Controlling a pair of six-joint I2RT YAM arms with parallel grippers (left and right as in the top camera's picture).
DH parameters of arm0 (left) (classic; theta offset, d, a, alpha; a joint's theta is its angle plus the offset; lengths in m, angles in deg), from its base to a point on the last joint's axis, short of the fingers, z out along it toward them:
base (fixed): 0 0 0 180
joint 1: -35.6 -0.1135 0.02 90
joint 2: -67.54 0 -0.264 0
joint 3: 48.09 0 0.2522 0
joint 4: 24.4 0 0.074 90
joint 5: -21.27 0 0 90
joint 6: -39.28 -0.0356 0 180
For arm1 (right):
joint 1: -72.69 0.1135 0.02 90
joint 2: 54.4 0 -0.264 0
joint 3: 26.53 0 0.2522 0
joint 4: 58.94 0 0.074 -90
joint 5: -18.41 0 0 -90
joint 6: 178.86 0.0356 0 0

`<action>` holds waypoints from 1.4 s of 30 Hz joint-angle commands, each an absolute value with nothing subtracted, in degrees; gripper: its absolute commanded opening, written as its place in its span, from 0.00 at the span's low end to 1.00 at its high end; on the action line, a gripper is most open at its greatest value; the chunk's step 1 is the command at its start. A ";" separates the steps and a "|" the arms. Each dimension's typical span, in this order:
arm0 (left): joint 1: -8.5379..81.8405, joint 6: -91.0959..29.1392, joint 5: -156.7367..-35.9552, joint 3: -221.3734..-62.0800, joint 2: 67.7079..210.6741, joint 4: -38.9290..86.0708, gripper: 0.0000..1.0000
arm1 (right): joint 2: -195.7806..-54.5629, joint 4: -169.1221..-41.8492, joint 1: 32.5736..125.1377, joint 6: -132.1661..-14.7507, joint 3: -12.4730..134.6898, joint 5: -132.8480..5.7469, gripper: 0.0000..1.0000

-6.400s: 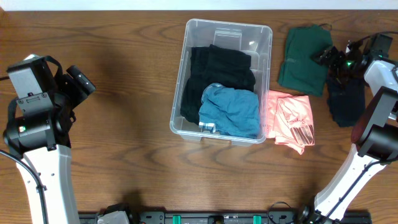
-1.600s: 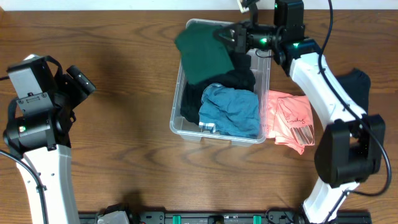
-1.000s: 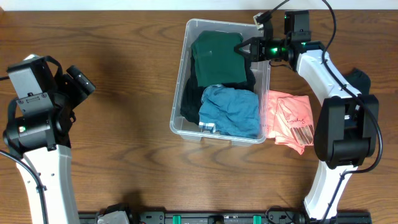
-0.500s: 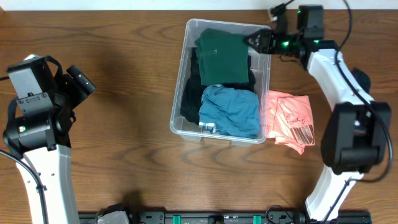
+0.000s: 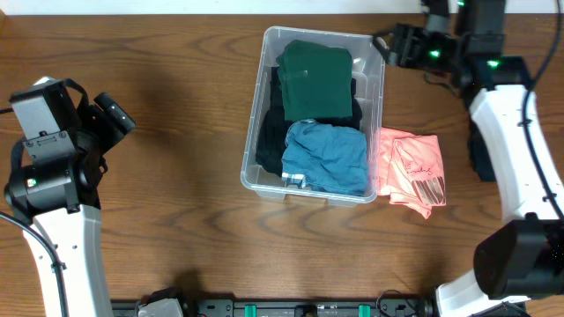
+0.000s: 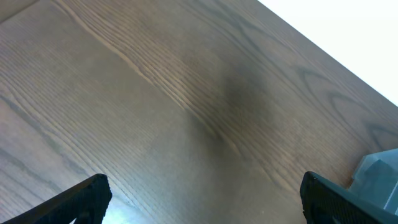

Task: Pack container
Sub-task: 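Open the right gripper over the bin and withdraw it to the right, then lower the right gripper onto the dark navy shirt and grasp it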

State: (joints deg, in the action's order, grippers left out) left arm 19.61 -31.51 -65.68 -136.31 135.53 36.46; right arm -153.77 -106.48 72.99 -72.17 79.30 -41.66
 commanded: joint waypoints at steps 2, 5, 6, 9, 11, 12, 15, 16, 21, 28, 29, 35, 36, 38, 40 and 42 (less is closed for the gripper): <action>19.44 -32.26 -65.02 -136.72 135.40 36.50 0.98 | -152.09 -112.12 63.02 -71.53 79.39 -45.68 0.79; 19.44 -32.26 -65.02 -136.72 135.40 36.50 0.98 | -152.29 -118.44 54.63 -74.16 79.37 -45.42 0.90; 19.44 -32.26 -65.02 -136.72 135.40 36.50 0.98 | -152.44 -120.73 51.83 -76.15 79.37 -45.44 0.91; 19.44 -32.26 -65.02 -136.72 135.40 36.50 0.98 | -153.31 -125.74 44.90 -83.16 79.33 -45.53 0.99; 19.44 -32.26 -65.02 -136.72 135.40 36.50 0.98 | -154.67 -127.81 40.57 -86.49 79.26 -45.92 1.00; 19.44 -32.26 -65.02 -136.72 135.40 36.50 0.98 | -155.39 -128.40 38.82 -87.38 79.26 -45.90 0.99; 19.44 -32.26 -65.02 -136.72 135.40 36.50 0.98 | -158.19 -129.41 34.04 -89.92 79.26 -45.88 0.99; 19.44 -32.26 -65.02 -136.72 135.40 36.50 0.98 | -159.41 -129.71 32.66 -91.10 79.26 -45.88 0.99; 19.44 -32.26 -65.02 -136.72 135.40 36.50 0.98 | -166.47 -131.31 29.19 -94.66 79.26 -45.70 0.99; 19.44 -32.26 -65.02 -136.72 135.40 36.52 0.98 | -175.48 -129.67 27.85 -95.38 79.26 -47.43 0.98; 19.44 -32.26 -65.02 -136.72 135.40 36.52 0.98 | -176.37 -129.45 27.50 -95.40 79.26 -48.15 0.98; 19.44 -32.26 -65.02 -136.72 135.40 36.52 0.98 | -180.26 -129.21 26.83 -96.23 79.26 -47.32 0.97; 19.44 -32.26 -65.02 -136.72 135.40 36.52 0.98 | -180.98 -129.10 26.96 -96.23 79.26 -47.04 0.97; 19.44 -32.26 -65.02 -136.72 135.40 36.52 0.98 | -182.10 -128.86 27.28 -96.28 79.24 -45.99 0.96; 19.44 -32.26 -65.02 -136.72 135.40 36.50 0.98 | -183.26 -128.62 27.50 -96.32 79.24 -45.05 0.95; 19.44 -32.26 -65.02 -136.72 135.40 36.52 0.98 | -184.48 -128.62 27.55 -97.35 79.24 -42.67 0.94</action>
